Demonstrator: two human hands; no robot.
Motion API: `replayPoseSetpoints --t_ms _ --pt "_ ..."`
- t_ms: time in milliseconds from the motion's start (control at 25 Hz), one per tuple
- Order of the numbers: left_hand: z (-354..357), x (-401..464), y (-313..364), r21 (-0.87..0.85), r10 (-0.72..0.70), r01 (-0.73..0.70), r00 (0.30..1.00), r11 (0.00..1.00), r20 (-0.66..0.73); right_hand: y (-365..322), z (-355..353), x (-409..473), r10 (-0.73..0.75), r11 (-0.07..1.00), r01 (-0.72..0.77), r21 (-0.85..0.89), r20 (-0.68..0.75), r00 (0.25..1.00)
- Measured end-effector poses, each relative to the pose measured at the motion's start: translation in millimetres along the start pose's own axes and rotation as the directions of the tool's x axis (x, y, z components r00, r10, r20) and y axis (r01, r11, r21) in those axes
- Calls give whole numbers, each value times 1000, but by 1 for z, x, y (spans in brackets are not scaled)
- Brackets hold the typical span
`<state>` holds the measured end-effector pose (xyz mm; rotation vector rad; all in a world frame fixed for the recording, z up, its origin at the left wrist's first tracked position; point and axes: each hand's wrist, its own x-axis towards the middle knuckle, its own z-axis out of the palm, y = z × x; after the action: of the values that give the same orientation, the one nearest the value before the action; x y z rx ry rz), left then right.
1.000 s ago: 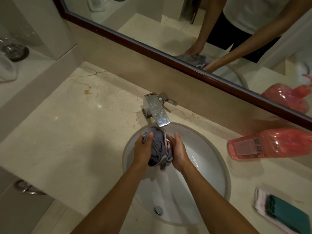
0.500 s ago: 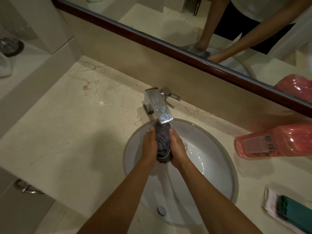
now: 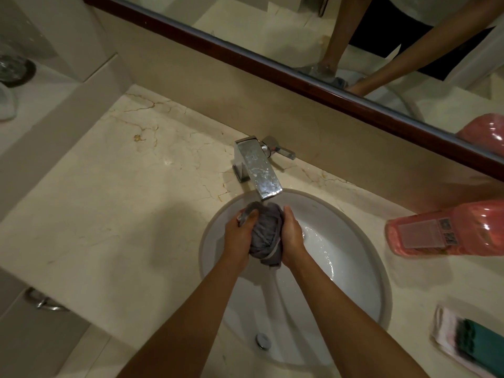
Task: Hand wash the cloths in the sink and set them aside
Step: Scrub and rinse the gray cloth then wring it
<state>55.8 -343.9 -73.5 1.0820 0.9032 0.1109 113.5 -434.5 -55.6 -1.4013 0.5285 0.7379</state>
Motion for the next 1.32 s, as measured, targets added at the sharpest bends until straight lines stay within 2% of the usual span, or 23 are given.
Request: replayPoseSetpoints --t_ms 120,200,280,360,400,520,600,680,800,840,920,1040,1120,1200,1320 --pt "5 2 0 18 93 -92 984 996 -154 3 -5 -6 29 999 -29 -12 -41 999" --pt "6 3 -2 -40 117 -127 974 991 -195 14 -12 -9 81 996 -84 -37 -69 994" --pt "7 1 -3 -55 132 -144 974 988 -185 21 -13 -12 196 976 -201 85 69 978" --pt "7 -2 -4 4 152 -154 970 988 -188 20 -7 -15 210 926 -272 261 243 947" --pt "5 -5 -4 42 172 -167 965 985 -197 18 -5 -14 188 916 -268 298 271 944" --pt "-6 -10 -4 134 225 -202 957 970 -186 11 4 -6 110 965 -143 219 156 982" --pt "-14 -8 -3 170 185 -155 966 973 -179 9 10 0 21 987 -27 160 39 999" --pt "-16 -6 0 130 103 -81 979 988 -173 8 15 3 -57 990 64 125 -58 997" --pt "-11 -2 9 -69 -22 12 990 998 -137 12 16 5 -70 995 79 66 -136 988" --pt "-8 0 11 -67 -52 45 993 997 -107 15 15 5 -52 996 63 64 -166 985" --pt "-5 3 13 52 -96 97 995 994 -28 18 10 8 -19 995 38 90 -209 978" --pt "-1 2 4 221 -20 12 999 975 31 21 4 15 -49 998 57 26 -230 972" --pt "3 2 -3 228 96 -85 995 970 -41 23 -2 17 -64 998 58 -32 -239 969" --pt "8 5 -4 238 159 -121 976 964 -147 26 -8 16 -80 996 72 -50 -187 979" --pt "14 15 -1 287 198 -125 950 950 -243 32 -11 11 -94 985 98 144 -34 995"
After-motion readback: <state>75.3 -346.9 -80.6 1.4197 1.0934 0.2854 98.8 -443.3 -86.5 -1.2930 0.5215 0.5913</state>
